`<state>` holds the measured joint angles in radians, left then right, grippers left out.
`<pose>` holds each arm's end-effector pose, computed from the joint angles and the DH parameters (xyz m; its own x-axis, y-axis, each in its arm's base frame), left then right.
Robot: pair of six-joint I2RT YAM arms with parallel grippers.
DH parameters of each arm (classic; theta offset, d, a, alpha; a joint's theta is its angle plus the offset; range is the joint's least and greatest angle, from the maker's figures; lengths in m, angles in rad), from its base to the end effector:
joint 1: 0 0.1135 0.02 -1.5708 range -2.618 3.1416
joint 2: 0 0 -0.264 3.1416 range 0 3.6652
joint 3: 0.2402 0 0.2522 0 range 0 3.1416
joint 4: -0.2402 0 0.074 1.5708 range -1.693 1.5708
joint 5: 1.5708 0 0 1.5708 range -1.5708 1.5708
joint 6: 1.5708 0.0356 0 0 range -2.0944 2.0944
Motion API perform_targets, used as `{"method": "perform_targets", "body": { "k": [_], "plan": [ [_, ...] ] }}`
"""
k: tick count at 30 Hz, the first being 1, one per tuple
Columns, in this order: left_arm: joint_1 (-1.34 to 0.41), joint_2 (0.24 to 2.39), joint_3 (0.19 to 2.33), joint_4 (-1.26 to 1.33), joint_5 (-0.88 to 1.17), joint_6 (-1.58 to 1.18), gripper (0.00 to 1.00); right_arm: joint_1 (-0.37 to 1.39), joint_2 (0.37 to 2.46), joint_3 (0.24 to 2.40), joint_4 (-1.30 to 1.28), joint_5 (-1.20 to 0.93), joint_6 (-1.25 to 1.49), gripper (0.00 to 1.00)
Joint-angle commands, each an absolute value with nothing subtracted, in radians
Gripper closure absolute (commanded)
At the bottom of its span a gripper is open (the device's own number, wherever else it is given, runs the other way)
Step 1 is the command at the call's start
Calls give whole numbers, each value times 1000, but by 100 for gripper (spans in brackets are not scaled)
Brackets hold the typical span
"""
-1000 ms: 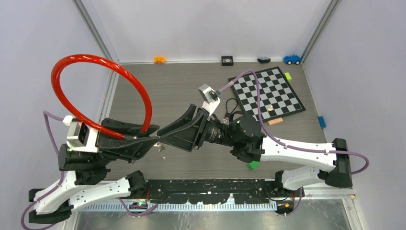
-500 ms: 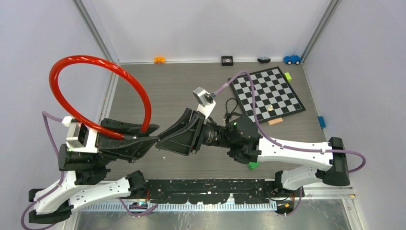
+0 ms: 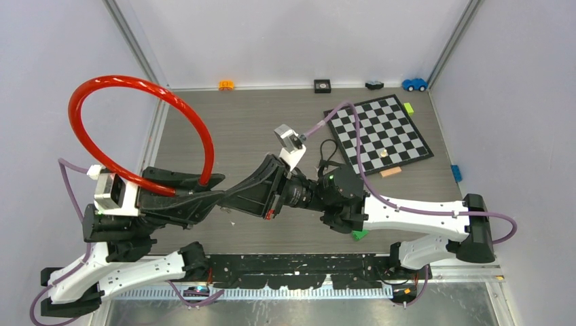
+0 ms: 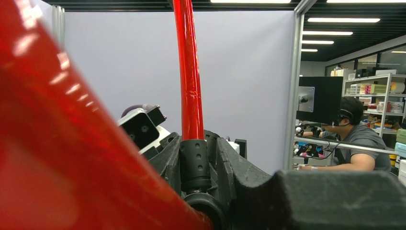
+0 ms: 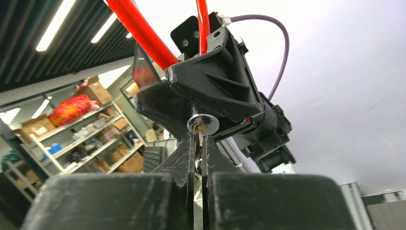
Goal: Lock with the key
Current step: Lock the lock.
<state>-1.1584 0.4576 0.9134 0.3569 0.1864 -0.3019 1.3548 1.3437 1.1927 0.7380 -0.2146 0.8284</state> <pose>0.0146 -0.0499 0.4710 -0.0050 -0.7176 -0.6965 0.9949 0.0668 -0.0759 0.0574 0.2969 0.4534 -0.6510 0.3924 -0.6498 -0.7584 -0.3741 0.5338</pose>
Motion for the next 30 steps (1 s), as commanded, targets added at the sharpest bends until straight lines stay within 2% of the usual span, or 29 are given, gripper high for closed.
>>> {"method": "perform_targets", "body": {
  "k": [1, 8, 11, 19, 27, 30],
  "plan": [
    [-1162, 452, 916, 430, 168, -296, 100, 1371, 1313, 1184, 818, -142, 648, 99],
    [-1162, 448, 914, 425, 147, -296, 100, 1424, 1304, 1193, 739, -113, 273, 99],
    [-1162, 445, 914, 421, 140, -295, 100, 1476, 1299, 1181, 708, -94, -6, 99],
    [-1162, 448, 916, 417, 127, -289, 100, 1665, 1340, 1187, 642, 195, -672, 99],
    [-1163, 444, 913, 416, 119, -290, 100, 1759, 1451, 1196, 786, 417, -1048, 99],
    [-1161, 439, 907, 417, 111, -290, 100, 1776, 1472, 1197, 826, 443, -1095, 99]
  ]
}}
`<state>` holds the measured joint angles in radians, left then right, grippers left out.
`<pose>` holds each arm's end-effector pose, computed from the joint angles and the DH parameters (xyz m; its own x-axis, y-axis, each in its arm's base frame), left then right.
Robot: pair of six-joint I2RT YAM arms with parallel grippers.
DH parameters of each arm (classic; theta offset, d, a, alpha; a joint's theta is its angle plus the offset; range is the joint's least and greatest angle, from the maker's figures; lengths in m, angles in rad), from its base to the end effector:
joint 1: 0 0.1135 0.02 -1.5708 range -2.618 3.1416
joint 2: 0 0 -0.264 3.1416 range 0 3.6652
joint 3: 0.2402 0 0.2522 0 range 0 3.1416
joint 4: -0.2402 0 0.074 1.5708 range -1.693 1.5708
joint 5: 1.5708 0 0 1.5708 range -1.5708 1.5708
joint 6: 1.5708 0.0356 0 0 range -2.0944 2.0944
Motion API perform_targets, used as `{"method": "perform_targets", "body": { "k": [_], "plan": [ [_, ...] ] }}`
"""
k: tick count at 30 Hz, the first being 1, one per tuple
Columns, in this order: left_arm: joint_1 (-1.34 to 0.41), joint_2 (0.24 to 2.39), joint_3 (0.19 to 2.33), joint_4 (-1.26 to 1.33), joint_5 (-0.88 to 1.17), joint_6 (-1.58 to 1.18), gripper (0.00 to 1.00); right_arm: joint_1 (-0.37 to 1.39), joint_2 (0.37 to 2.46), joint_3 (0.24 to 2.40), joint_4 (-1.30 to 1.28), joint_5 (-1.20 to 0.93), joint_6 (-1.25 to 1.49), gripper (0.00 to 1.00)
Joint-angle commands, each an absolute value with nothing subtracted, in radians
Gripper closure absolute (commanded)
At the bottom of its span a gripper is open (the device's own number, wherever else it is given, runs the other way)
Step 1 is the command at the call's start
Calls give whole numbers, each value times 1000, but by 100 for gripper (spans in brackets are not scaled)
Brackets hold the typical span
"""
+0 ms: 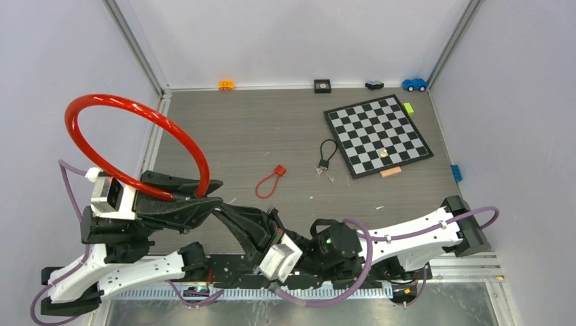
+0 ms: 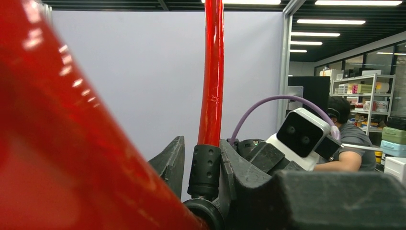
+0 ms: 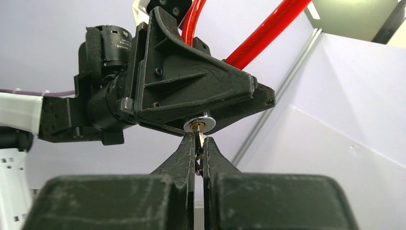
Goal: Lock with the key
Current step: Lock the lock.
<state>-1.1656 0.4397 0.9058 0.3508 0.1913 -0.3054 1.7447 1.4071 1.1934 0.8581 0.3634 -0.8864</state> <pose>0.0125 -0.0464 0.4690 -0.0126 -0.7194 -0.6945 0.9958 0.0536 -0.0736 -0.0420 0.3123 0.4451 0.6857 0.2825 -0.6709 -0.6936 0.5331 -0.4844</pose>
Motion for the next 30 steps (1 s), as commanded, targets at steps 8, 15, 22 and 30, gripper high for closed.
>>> {"method": "perform_targets", "body": {
  "k": [8, 15, 22, 30],
  "plan": [
    [-1161, 433, 912, 418, 113, -294, 100, 1774, 1384, 1105, 774, 395, -873, 99],
    [-1162, 431, 911, 431, 121, -300, 100, 1743, 1336, 933, 835, 356, -643, 99],
    [-1163, 427, 911, 431, 121, -305, 100, 1710, 1363, 749, 1047, 387, -476, 99],
    [-1162, 427, 911, 437, 119, -305, 100, 1701, 1437, 650, 1179, 550, -504, 99]
  ]
}}
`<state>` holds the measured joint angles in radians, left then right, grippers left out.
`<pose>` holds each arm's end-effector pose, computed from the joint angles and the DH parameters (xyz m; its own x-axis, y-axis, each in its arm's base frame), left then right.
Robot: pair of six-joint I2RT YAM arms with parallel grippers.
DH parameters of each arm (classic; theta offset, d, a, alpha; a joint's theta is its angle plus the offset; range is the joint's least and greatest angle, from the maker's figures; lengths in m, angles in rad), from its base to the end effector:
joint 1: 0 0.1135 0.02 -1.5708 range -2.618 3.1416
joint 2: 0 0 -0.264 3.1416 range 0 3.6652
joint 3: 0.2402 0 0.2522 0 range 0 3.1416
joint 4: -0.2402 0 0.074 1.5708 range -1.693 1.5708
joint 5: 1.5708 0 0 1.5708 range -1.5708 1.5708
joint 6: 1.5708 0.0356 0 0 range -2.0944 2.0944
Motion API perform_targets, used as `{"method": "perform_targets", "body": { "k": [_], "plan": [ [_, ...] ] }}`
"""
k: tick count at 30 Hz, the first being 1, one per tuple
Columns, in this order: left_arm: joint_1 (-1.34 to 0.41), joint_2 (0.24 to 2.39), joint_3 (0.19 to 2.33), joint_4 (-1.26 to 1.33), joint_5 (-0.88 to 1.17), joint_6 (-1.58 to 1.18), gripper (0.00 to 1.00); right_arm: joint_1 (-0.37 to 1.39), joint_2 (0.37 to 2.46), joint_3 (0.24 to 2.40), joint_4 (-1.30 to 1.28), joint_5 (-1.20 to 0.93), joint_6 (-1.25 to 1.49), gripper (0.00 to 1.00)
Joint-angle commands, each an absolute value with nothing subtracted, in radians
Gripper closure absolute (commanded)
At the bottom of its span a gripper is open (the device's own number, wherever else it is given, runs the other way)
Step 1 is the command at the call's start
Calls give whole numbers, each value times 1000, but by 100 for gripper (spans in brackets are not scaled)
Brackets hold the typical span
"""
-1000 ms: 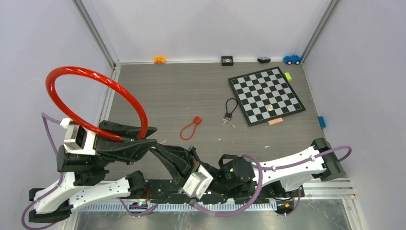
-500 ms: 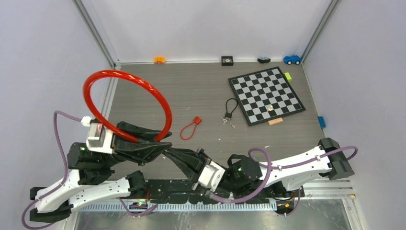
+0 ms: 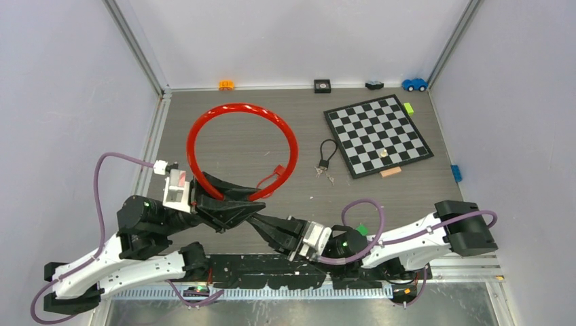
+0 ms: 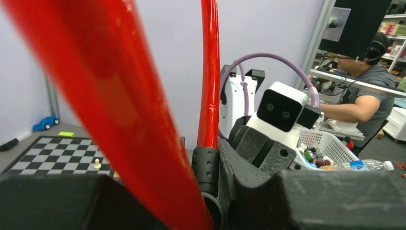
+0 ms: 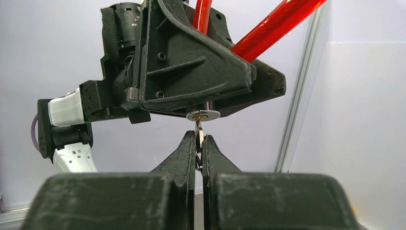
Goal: Lock with the key
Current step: Lock the lock.
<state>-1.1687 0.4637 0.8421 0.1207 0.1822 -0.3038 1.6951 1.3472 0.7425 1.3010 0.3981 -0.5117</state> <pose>0.0273 -0.0808 0.4300 -0.1106 -0.4916 -0.8638 0.9790 0.0958 -0.1799 -0.0209 0.2786 0.3495 0.3966 0.4664 -0.7907 -0.8686 0.4693 -0.1589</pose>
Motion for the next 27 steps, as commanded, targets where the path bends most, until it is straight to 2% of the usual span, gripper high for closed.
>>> {"method": "perform_targets", "body": {
  "k": [1, 6, 14, 16, 20, 22, 27],
  "plan": [
    [-1161, 425, 911, 436, 117, -305, 100, 1700, 1446, 638, 1208, 573, -510, 99],
    [-1161, 414, 919, 419, 115, -300, 100, 1689, 1426, 579, 1241, 569, -408, 99],
    [-1162, 412, 920, 421, 115, -296, 100, 1637, 1343, 567, 1122, 263, -174, 99],
    [-1162, 411, 922, 417, 113, -293, 100, 1637, 1338, 565, 1133, 289, -176, 99],
    [-1162, 408, 922, 392, 95, -287, 100, 1626, 1308, 570, 1073, 491, -140, 99],
    [-1161, 407, 927, 356, 77, -277, 100, 1596, 1273, 589, 959, 570, -34, 99],
    [-1162, 413, 926, 255, -26, -242, 100, 1434, 1193, 744, 365, 581, 374, 99]
  ]
}}
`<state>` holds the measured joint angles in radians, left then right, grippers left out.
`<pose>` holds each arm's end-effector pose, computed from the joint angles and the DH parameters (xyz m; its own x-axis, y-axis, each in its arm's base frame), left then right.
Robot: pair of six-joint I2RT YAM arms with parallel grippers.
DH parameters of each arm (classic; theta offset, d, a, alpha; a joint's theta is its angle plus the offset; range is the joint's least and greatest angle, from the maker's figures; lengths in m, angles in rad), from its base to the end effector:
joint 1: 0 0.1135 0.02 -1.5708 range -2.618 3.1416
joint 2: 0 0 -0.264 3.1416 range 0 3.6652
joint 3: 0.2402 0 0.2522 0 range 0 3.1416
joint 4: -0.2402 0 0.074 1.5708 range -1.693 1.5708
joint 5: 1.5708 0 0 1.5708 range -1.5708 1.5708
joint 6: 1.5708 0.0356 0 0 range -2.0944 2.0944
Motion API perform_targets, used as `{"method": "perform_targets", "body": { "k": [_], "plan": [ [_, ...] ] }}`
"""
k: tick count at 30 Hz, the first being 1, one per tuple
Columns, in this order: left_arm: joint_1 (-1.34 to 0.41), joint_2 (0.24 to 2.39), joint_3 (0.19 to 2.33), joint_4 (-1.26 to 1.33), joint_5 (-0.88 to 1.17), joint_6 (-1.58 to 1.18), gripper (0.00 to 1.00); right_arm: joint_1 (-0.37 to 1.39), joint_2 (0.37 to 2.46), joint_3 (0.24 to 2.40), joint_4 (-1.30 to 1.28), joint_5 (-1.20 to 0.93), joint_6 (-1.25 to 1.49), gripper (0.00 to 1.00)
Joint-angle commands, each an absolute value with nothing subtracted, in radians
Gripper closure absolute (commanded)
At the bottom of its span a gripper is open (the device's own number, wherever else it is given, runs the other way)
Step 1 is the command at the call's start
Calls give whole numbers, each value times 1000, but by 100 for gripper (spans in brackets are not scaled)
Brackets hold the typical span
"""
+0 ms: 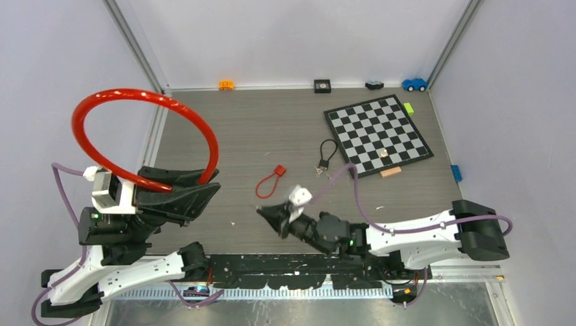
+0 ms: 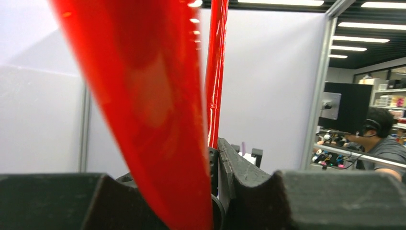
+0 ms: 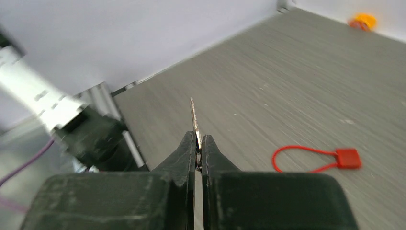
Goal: Lock with the key
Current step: Lock the lock, then place the lock at the center of the board.
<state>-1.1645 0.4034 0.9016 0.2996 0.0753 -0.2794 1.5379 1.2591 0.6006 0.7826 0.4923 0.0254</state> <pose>0.0134 -0.0380 0.4653 0.0136 -0.7274 -0.6861 0.9784 0.1511 -0.1408 0.0258 0.2734 0.2754 -0.0179 0.1363 -0.9905 -0.8652 0.4945 0.0837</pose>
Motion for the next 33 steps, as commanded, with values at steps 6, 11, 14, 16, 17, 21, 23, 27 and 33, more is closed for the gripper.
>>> {"method": "perform_targets", "body": {
  "k": [6, 11, 14, 16, 17, 21, 23, 27, 33],
  "plan": [
    [-1162, 436, 921, 102, -244, -233, 100, 1275, 1182, 847, -119, 587, 625, 99],
    [-1161, 461, 909, -66, -434, -270, 100, 1144, 1210, 818, -241, 447, 748, 91],
    [-1161, 477, 891, -132, -469, -301, 100, 1080, 1247, 819, -272, 397, 777, 77],
    [-1162, 486, 877, -153, -472, -322, 100, 1055, 1270, 836, -293, 396, 775, 59],
    [-1161, 490, 871, -163, -473, -332, 100, 1047, 1275, 850, -306, 396, 768, 51],
    [-1163, 516, 856, -221, -496, -357, 100, 1042, 1256, 907, -394, 476, 722, 30],
    [-1161, 546, 845, -250, -508, -371, 100, 1042, 1218, 921, -442, 518, 707, 28],
    [-1150, 623, 813, -257, -447, -423, 100, 1041, 1115, 891, -483, 543, 708, 28],
    [-857, 821, 795, -209, 28, -645, 100, 1041, 906, 782, -500, 544, 787, 30]
  ]
}}
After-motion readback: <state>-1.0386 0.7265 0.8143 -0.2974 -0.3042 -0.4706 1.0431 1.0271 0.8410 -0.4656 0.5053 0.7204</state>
